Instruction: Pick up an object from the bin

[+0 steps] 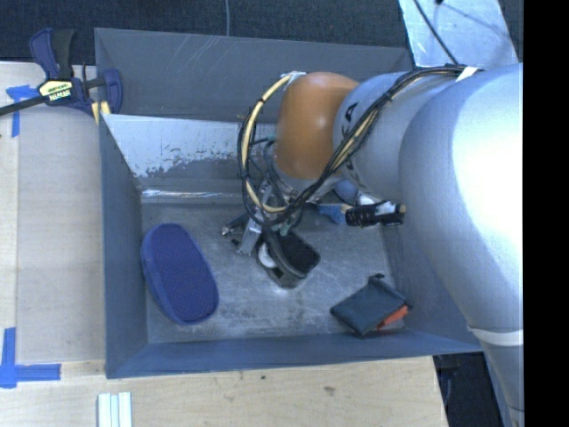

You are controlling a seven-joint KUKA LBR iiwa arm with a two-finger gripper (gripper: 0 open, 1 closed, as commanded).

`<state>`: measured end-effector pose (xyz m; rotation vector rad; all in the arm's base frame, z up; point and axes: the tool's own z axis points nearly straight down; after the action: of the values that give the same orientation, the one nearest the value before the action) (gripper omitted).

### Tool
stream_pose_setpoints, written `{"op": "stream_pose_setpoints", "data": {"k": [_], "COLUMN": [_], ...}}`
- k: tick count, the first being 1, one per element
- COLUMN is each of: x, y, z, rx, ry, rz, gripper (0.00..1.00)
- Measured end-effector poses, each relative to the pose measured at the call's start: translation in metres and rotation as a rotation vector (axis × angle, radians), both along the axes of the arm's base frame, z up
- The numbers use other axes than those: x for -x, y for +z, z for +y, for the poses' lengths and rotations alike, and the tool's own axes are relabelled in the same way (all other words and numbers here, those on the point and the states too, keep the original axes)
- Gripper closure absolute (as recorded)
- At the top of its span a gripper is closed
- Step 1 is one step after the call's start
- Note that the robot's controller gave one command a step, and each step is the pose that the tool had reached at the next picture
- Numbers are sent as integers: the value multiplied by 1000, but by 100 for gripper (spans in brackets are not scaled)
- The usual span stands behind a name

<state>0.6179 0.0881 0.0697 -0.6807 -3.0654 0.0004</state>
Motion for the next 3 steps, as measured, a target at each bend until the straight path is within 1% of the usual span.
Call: {"op": "stream_pose_setpoints", "data": {"k": [1, 2, 3], "x": [0, -1, -2], "y": [0, 1, 48], "z": [0, 0, -1], "rx": [-1, -1, 0], "ry": [1, 0, 0], "rz": [-1, -3, -4], "gripper": [0, 100, 100]}}
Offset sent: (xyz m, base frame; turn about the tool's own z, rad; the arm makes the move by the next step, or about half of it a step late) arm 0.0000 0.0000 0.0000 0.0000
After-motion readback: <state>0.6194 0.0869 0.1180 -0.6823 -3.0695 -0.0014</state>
